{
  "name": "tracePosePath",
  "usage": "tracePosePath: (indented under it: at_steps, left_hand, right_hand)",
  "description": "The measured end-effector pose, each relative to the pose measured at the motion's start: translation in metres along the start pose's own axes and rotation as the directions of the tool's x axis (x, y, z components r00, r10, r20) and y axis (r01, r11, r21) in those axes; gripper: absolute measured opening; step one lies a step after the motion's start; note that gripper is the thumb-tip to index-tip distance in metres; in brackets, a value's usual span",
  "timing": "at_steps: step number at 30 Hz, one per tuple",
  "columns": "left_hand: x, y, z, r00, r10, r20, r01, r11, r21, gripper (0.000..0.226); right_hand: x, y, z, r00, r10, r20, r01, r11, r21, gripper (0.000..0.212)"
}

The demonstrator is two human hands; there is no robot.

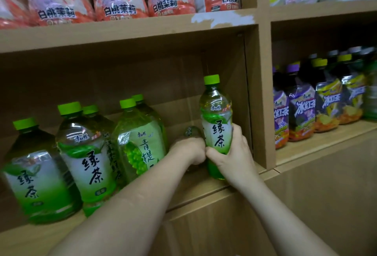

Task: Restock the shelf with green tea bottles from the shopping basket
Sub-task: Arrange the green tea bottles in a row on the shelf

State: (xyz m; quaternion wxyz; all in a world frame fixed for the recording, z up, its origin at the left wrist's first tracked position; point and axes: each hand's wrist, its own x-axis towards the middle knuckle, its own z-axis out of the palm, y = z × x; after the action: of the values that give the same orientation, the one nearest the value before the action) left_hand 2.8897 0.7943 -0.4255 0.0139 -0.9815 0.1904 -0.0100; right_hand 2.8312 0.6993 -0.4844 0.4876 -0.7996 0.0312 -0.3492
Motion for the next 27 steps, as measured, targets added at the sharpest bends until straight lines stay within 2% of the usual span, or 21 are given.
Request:
tracePosePath:
  at_steps: [3, 5, 9, 12, 15, 17, 21, 24, 27]
  left_hand:
    - [0.012, 0.001, -0.007, 0.997, -0.068, 0.048, 0.075, 0.982, -0.171, 0.037]
    - [0.017, 0.002, -0.010, 0.991, -0.131, 0.004, 0.126, 0.939, -0.320, 0.038]
    - [0.022, 0.006, -0.002, 0.948, -0.317, -0.039, 0.193, 0.668, -0.719, 0.041]
    - [0.023, 0.007, 0.002, 0.879, -0.453, -0.149, 0.161, 0.576, -0.801, 0.053]
    - [0.026, 0.004, 0.005, 0.835, -0.509, -0.211, 0.096, 0.512, -0.854, 0.069]
    - [0.026, 0.003, 0.010, 0.822, -0.511, -0.251, 0.048, 0.502, -0.863, 0.071]
    - [0.023, -0.004, 0.015, 0.799, -0.483, -0.358, -0.032, 0.561, -0.827, 0.078]
    - [0.021, -0.010, 0.016, 0.791, -0.469, -0.393, -0.020, 0.622, -0.783, 0.081]
    - [0.013, -0.009, 0.022, 0.797, -0.428, -0.426, -0.003, 0.703, -0.712, 0.086]
  right_hand:
    - [-0.002, 0.001, -0.002, 0.994, 0.000, -0.112, -0.008, 0.997, -0.071, 0.080]
    - [-0.001, 0.002, -0.003, 0.994, -0.013, -0.110, -0.002, 0.991, -0.134, 0.082]
    - [0.006, 0.001, 0.001, 0.996, -0.009, -0.092, -0.013, 0.972, -0.234, 0.078]
    - [0.013, 0.001, 0.004, 0.994, -0.008, -0.109, -0.025, 0.955, -0.294, 0.067]
    - [0.019, 0.001, 0.006, 0.996, 0.021, -0.086, -0.049, 0.941, -0.336, 0.063]
    - [0.024, 0.000, 0.008, 0.997, 0.036, -0.072, -0.059, 0.940, -0.336, 0.062]
    - [0.037, 0.002, 0.016, 0.997, 0.075, -0.030, -0.081, 0.947, -0.312, 0.064]
    - [0.044, 0.004, 0.021, 0.996, 0.080, -0.027, -0.085, 0.955, -0.285, 0.068]
    - [0.048, 0.007, 0.022, 0.997, 0.082, 0.005, -0.078, 0.964, -0.256, 0.064]
